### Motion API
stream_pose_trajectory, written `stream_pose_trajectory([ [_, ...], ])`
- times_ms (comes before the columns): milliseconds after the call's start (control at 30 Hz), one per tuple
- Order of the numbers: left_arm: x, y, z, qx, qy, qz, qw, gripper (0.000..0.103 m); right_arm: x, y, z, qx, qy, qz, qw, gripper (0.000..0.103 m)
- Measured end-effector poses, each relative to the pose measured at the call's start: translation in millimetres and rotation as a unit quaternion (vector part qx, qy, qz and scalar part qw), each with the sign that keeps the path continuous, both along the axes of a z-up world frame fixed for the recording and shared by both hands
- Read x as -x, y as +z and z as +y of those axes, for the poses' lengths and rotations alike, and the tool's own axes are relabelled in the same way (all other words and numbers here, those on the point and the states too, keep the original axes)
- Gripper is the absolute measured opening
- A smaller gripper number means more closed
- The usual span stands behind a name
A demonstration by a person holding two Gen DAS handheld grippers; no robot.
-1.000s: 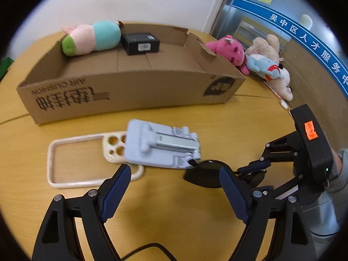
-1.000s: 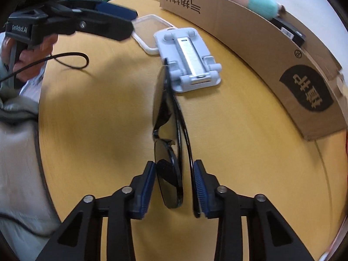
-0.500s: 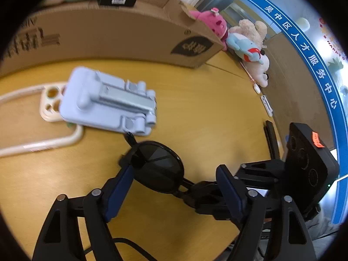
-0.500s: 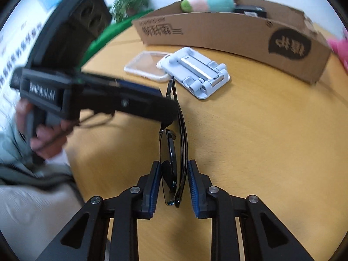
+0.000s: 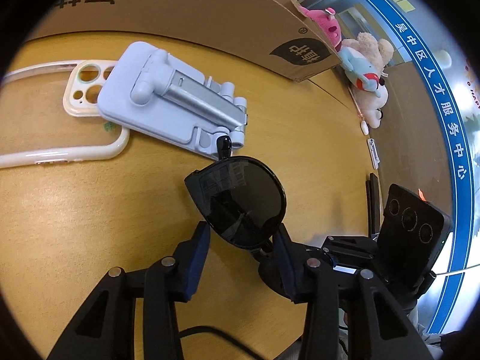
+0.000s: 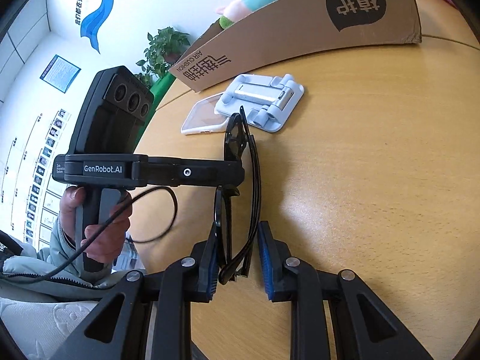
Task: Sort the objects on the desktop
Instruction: 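Lift the sunglasses with the right gripper while the left gripper steadies the lens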
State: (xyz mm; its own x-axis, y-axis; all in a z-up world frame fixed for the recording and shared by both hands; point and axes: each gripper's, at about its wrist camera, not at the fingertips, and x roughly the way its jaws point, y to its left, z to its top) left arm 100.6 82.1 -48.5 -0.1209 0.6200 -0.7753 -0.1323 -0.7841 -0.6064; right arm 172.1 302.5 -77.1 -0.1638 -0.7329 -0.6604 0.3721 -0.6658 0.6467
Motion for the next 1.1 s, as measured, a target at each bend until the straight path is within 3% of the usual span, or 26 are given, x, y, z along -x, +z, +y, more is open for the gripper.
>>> stream_pose_trajectory([
  [567,0.1,-8.9,-16.1,-0.059,0.052,-0.063,0.9949,0.041,8.7,-0.4,2.1,0.039,-0.051,-0.013,0.998,0.022],
  [700,-3.2,-9.7,-11.3,-0.074,0.046,-0.069,0.9938,0.041,14.0,-6.5,14.3,0.064,-0.093,-0.028,0.993,0.022],
  [900,5.3,-8.0,-4.0,-0.121,0.046,-0.055,0.99,0.041,13.4,-6.0,5.5,0.082,-0.088,-0.034,0.992,0.022],
  [1000,6.8,-1.7,-2.0,-0.127,0.042,-0.04,0.9902,0.034,14.0,-6.0,0.9,0.094,-0.084,-0.037,0.991,0.022],
  [1100,5.9,1.0,0.6,-0.138,0.033,-0.037,0.9892,0.017,18.0,-6.0,-8.3,0.088,-0.08,-0.033,0.992,0.022],
])
